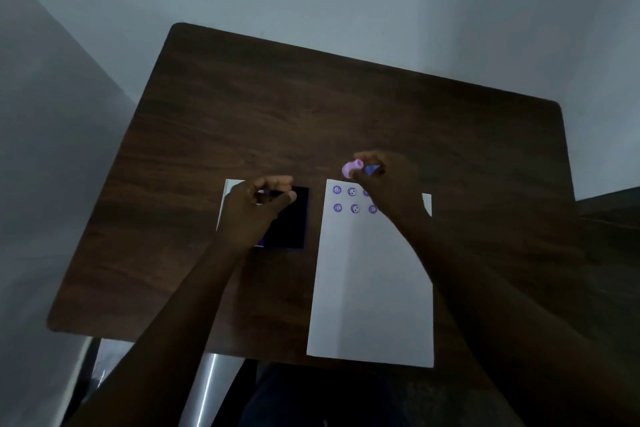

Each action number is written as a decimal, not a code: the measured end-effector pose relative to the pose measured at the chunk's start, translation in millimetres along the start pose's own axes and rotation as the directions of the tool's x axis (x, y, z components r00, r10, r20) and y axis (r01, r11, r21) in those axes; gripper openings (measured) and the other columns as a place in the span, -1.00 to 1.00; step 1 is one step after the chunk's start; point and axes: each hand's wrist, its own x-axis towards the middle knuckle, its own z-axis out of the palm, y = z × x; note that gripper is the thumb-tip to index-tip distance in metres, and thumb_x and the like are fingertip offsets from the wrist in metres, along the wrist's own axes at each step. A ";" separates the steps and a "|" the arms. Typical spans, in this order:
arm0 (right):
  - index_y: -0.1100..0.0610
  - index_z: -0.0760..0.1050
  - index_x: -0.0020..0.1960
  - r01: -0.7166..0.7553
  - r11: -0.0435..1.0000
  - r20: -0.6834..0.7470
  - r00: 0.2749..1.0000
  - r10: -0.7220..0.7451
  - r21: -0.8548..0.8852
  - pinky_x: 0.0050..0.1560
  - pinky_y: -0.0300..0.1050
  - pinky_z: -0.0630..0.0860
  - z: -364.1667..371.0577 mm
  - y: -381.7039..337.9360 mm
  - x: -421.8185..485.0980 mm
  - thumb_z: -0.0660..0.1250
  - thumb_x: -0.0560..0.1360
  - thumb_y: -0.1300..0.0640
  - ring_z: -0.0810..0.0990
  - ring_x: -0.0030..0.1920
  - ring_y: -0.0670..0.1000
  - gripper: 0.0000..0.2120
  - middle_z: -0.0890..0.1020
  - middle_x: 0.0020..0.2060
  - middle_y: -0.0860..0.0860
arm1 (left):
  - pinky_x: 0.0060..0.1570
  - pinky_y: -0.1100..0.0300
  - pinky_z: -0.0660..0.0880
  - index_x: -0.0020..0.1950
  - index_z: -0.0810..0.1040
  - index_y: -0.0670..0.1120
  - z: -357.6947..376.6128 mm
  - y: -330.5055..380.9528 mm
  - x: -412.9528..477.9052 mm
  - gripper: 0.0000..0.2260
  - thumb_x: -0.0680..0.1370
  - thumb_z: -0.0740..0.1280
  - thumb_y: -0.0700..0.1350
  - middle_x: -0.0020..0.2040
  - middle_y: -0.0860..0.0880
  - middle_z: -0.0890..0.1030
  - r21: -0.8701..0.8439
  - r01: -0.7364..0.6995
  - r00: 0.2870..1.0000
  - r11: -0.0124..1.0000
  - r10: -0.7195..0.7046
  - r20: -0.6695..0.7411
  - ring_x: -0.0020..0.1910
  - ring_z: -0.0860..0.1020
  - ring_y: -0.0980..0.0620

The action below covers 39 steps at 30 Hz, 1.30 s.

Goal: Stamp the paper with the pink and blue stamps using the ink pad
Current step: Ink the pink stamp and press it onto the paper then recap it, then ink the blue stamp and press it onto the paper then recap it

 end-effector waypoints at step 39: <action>-0.09 0.56 0.14 0.169 0.905 0.368 0.930 -0.014 -0.391 0.01 -0.27 0.40 -19.9 58.1 54.4 0.26 0.58 -0.10 0.61 0.01 -0.09 -0.80 0.65 0.04 -0.08 | 0.12 -0.07 0.58 0.03 0.59 0.21 -15.6 -16.8 12.6 -0.81 0.52 0.44 -0.09 0.09 0.05 0.68 -0.002 -0.028 0.999 1.000 0.028 -0.025 0.03 0.63 0.04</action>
